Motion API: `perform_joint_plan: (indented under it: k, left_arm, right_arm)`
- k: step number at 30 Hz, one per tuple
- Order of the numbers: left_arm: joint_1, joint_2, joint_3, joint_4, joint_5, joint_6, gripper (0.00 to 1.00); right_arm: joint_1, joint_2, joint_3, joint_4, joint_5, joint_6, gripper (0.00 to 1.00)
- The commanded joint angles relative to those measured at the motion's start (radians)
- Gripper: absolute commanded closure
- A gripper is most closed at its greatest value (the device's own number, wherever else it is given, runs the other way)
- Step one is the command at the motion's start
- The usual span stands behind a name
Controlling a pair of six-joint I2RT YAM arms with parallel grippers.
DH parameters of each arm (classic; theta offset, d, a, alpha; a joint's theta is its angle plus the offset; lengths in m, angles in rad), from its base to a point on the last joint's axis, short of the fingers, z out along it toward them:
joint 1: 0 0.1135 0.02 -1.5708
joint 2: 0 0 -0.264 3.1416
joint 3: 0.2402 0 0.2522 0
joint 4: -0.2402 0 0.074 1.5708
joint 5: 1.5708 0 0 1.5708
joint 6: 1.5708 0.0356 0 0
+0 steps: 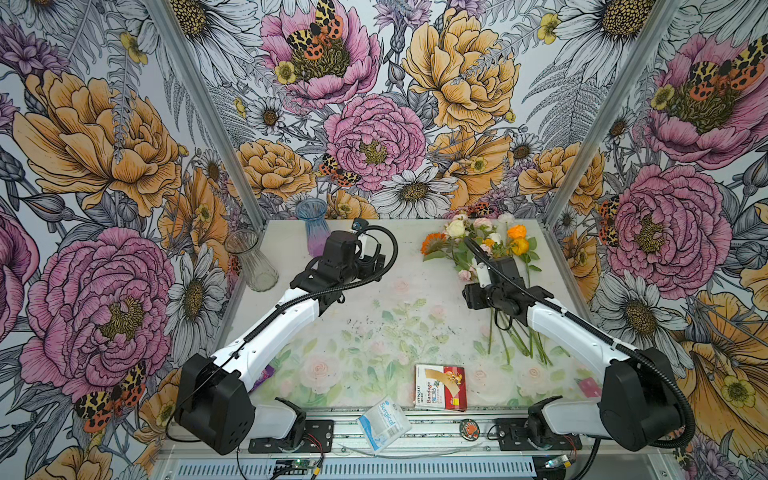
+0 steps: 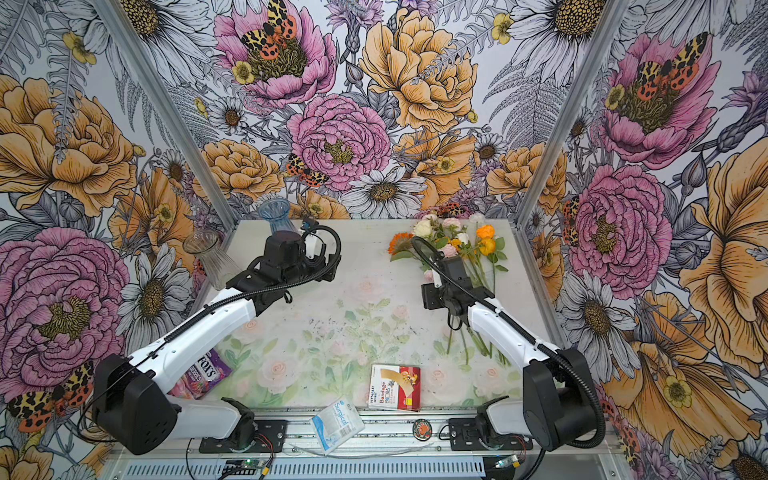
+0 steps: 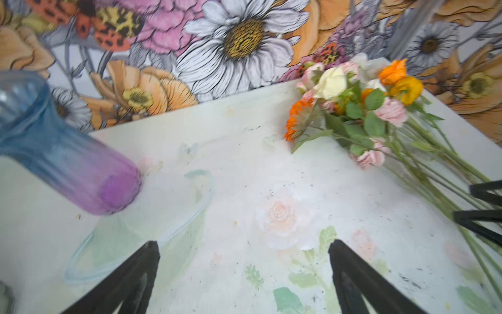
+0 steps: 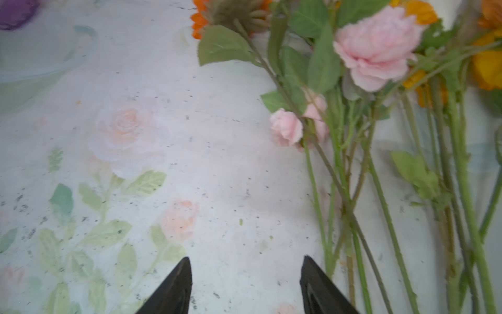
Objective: Arrange the flowers into the vase
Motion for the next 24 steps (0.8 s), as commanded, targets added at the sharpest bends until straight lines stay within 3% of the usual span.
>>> perform_joint_plan:
  k: [1, 7, 11, 12, 13, 17, 24]
  left_arm:
    - [0.073, -0.030, -0.072, 0.233, -0.076, -0.078, 0.01]
    - [0.254, 0.040, -0.058, 0.247, -0.021, -0.103, 0.01]
    - [0.291, 0.095, -0.097, 0.391, -0.008, -0.047, 0.01]
    - [0.290, 0.115, -0.100, 0.417, -0.017, -0.026, 0.01]
    - [0.295, 0.134, -0.097, 0.434, -0.014, -0.011, 0.01]
    - [0.308, 0.188, -0.114, 0.558, -0.003, 0.014, 0.01]
    - [0.333, 0.290, -0.048, 0.572, -0.017, 0.011, 0.01]
  right_arm:
    - [0.094, 0.013, 0.104, 0.039, -0.033, 0.005, 0.34]
    - [0.197, 0.084, 0.265, 0.093, -0.137, -0.022, 0.29]
    - [0.233, 0.167, 0.425, 0.096, -0.238, -0.054, 0.24]
    - [0.240, 0.189, 0.466, 0.099, -0.263, -0.059, 0.16]
    - [0.246, 0.211, 0.504, 0.098, -0.290, -0.064, 0.01]
    - [0.268, 0.276, 0.608, 0.102, -0.356, -0.075, 0.01]
    - [0.307, 0.303, 0.617, 0.127, -0.443, -0.100, 0.01]
